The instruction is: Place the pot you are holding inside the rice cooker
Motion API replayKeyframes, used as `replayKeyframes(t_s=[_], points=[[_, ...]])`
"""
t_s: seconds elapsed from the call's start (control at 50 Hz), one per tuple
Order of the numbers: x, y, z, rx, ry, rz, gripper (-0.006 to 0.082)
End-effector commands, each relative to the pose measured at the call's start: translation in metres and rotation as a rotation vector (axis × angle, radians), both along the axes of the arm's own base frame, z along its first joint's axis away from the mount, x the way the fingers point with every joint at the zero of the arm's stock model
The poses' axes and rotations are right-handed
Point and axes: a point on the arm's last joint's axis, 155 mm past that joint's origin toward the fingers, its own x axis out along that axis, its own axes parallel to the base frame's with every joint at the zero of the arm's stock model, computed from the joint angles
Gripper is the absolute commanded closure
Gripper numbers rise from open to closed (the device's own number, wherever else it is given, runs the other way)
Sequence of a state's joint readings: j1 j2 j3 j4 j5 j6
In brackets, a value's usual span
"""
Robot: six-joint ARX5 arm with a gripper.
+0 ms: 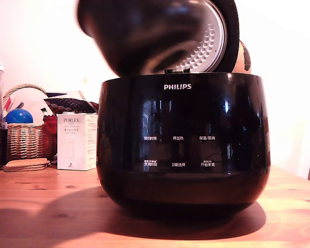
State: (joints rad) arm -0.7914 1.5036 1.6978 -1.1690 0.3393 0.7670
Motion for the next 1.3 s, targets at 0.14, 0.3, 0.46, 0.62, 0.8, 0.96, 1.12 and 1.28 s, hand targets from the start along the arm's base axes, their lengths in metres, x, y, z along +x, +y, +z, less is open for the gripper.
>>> replayKeyframes(t_s=[0.14, 0.3, 0.46, 0.62, 0.8, 0.96, 1.12, 1.28], points=[[0.01, -0.031, 0.019, -0.044, -0.075, -0.048, 0.0791], [0.022, -0.032, 0.002, 0.06, -0.111, -0.062, 0.0791], [0.028, -0.023, -0.018, 0.173, -0.117, -0.075, 0.0791], [0.031, -0.017, -0.032, 0.239, -0.118, -0.097, 0.0791], [0.028, -0.021, -0.034, 0.25, -0.143, -0.144, 0.0791], [0.03, -0.023, -0.034, 0.246, -0.152, -0.149, 0.0791], [0.03, -0.025, -0.048, 0.277, -0.121, -0.159, 0.0791], [0.033, -0.027, -0.061, 0.305, -0.103, -0.16, 0.0791]])
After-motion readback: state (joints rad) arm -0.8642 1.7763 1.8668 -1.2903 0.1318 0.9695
